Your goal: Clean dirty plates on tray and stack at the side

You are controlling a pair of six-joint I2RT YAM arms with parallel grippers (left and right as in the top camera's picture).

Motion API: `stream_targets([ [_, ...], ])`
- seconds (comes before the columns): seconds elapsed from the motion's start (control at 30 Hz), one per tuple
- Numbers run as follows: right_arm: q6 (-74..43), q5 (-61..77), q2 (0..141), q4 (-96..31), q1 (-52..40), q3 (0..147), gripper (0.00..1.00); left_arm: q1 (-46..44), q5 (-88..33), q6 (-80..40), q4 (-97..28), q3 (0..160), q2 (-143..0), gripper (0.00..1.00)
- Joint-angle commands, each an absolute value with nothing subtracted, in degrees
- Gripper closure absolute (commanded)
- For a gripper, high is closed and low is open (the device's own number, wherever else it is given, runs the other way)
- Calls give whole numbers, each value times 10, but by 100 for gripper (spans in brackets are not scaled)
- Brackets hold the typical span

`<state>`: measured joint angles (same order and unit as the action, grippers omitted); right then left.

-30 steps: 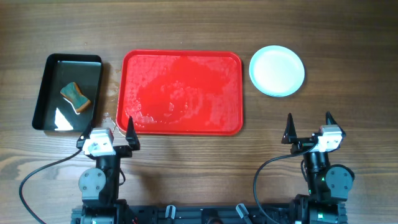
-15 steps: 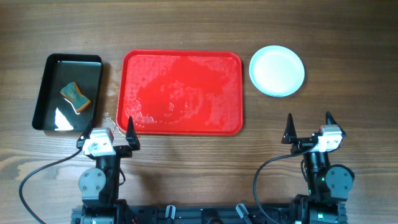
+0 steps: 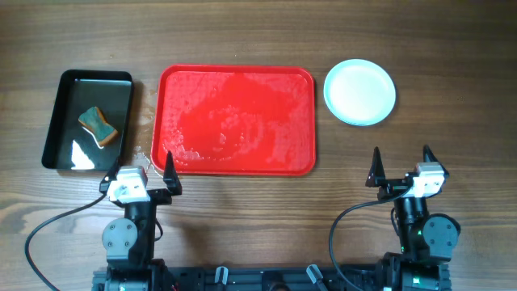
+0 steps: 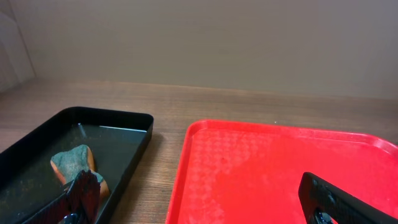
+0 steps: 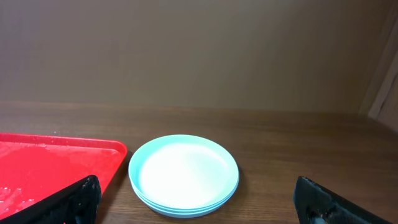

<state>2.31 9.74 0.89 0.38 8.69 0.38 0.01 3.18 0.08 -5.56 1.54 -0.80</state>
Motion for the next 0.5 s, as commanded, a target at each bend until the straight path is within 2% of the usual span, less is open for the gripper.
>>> stream_targets([
  [0.0,30,87,8,6,89,3,0,3,39,-7,-53,11,-2,0],
  [0.47,30,87,8,6,89,3,0,3,39,-7,-53,11,-2,0],
])
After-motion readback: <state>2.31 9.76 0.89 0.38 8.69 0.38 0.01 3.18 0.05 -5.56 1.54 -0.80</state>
